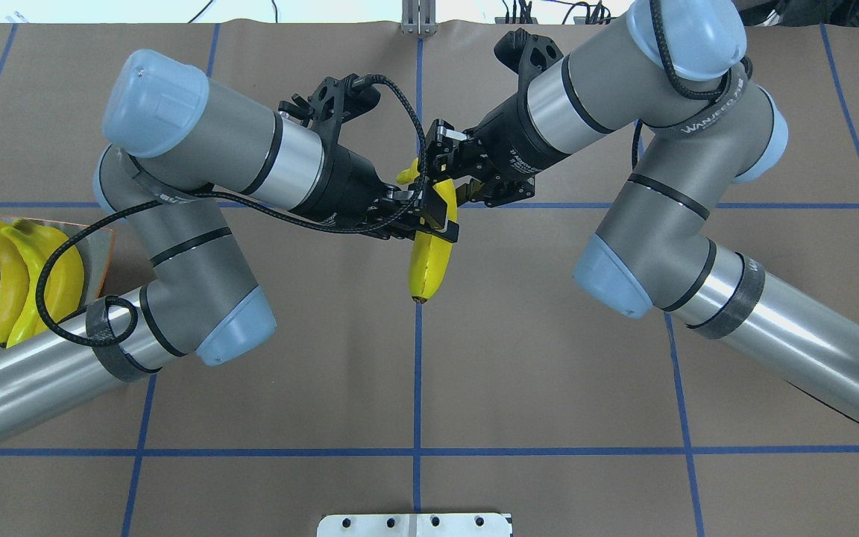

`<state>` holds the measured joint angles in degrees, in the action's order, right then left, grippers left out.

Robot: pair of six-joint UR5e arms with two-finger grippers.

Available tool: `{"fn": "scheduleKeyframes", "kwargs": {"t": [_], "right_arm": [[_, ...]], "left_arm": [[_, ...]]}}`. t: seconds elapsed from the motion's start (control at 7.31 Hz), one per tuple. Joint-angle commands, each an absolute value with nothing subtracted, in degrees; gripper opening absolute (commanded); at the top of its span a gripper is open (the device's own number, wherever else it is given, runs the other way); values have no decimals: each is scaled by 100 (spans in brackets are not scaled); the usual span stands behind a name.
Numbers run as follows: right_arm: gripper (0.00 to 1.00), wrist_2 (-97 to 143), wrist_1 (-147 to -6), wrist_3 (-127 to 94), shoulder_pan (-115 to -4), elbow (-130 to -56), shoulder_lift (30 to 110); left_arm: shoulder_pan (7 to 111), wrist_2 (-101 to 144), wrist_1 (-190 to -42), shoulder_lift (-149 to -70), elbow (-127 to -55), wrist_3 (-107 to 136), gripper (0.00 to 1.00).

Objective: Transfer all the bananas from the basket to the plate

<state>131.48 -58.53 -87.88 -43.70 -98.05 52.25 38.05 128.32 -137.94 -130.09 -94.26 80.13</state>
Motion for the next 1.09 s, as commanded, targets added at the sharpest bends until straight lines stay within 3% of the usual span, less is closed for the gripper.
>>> {"fn": "scheduleKeyframes", "kwargs": {"t": [0.0, 0.27, 0.55, 0.68, 0.96], "right_arm": [[100, 13140, -5539, -8763, -4412, -9809, 5343], [100, 13175, -4864, -8824, -4831, -9904, 5911], [100, 13166, -4544, -8746, -5306, -9914, 6597], [100, 13123, -4535, -8676, -5422, -9905, 6853], [100, 12686, -4526, -8596, -5449, -9888, 7074]], "left_arm": [[3814, 12841, -13808, -12982, -9448, 8130, 0], [3928, 12893, -13729, -12642, -9640, 8130, 0], [4513, 13172, -13659, -11475, -10298, 8104, 0], [5144, 13558, -13214, -11226, -10370, 7938, 0], [5238, 13422, -12057, -10829, -10791, 7377, 0]]}}
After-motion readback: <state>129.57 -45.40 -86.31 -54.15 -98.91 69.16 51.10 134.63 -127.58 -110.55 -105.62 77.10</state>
